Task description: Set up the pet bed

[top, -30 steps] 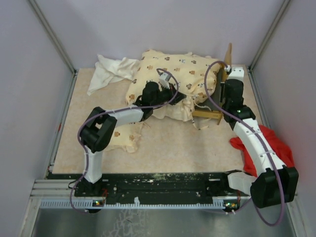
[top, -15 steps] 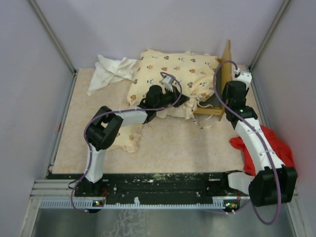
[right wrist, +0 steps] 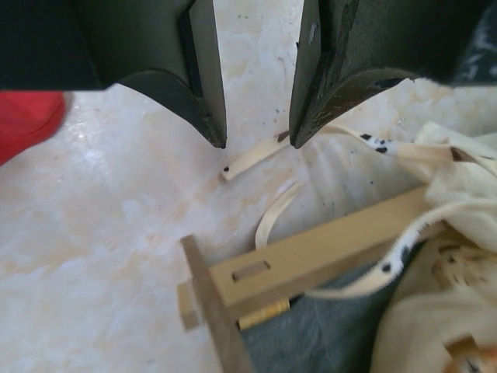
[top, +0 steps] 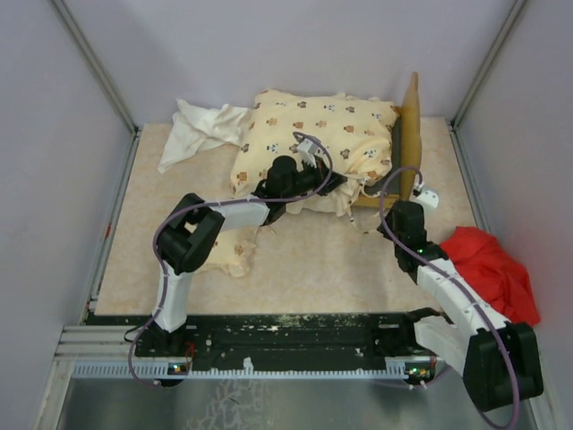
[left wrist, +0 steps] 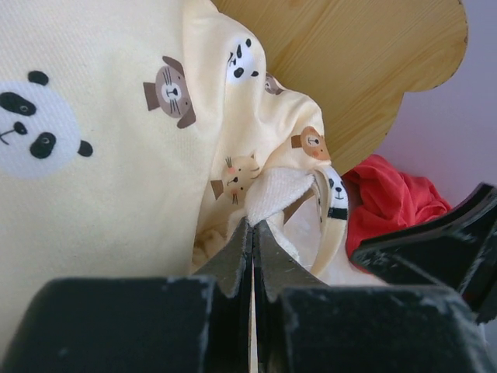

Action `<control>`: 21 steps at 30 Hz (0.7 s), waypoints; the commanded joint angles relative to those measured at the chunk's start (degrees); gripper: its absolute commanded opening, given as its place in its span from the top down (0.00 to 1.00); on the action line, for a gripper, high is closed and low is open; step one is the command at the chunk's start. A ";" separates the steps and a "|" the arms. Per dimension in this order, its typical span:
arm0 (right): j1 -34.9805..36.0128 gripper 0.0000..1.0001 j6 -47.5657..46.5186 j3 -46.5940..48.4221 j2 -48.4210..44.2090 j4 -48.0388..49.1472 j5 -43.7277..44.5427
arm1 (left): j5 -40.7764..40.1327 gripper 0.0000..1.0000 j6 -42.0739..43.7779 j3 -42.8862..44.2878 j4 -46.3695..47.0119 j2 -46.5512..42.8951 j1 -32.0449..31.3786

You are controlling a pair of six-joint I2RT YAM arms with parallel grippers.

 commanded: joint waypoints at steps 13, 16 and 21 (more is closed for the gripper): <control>1.94 0.61 8.68 -7.68 23.32 43.89 2.53 | -0.92 1.00 -2.87 0.35 0.30 -1.89 0.20; 2.22 0.62 9.60 -8.14 25.83 46.80 2.40 | -0.25 1.00 -3.15 0.63 -0.51 -2.22 0.70; 2.48 0.62 10.11 -5.53 29.84 44.37 2.84 | -0.27 1.00 -3.12 0.94 -0.60 -2.11 1.02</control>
